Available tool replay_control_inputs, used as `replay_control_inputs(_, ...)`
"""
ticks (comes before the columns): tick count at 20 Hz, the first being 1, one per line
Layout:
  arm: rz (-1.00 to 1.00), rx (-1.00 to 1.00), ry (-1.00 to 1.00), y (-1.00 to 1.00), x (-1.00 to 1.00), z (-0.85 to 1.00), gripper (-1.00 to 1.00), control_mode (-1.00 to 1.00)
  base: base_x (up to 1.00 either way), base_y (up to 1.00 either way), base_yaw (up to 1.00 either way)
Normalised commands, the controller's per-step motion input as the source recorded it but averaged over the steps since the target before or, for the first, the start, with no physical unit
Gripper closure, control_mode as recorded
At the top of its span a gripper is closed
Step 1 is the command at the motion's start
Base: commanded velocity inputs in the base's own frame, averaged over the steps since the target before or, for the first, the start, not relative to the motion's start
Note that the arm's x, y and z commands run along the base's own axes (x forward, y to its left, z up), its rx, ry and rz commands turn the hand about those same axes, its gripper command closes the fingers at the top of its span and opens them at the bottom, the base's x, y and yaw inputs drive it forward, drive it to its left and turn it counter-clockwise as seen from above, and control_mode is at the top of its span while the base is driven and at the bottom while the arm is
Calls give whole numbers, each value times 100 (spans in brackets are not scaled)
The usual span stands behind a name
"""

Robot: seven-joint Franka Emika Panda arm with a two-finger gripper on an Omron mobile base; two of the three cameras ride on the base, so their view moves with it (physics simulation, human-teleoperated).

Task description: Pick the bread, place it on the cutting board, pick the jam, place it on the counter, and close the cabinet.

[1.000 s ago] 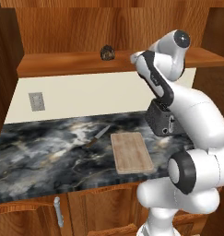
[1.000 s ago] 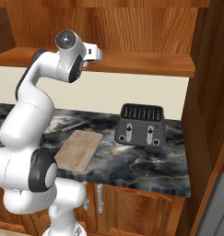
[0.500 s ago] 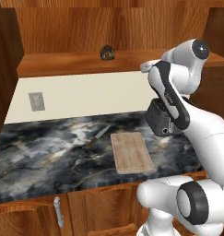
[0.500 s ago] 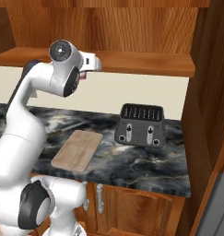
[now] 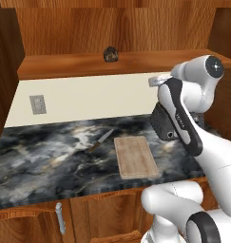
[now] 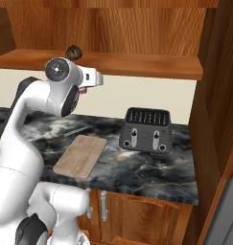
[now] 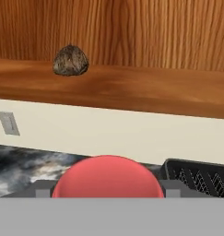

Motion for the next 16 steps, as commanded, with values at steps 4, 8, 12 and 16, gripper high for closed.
replay_control_inputs(4, 0, 0, -3, 0, -31, -30, 100, -100, 0, 0, 0)
replay_control_inputs(8, 0, 0, 0, 0, -36, -29, 100, -100, 0, 0, 0)
replay_control_inputs(12, 0, 0, 0, 11, -38, -25, 100, -100, 0, 0, 0)
replay_control_inputs(16, 0, 0, 0, 22, -32, -28, 100, -100, 0, 0, 0)
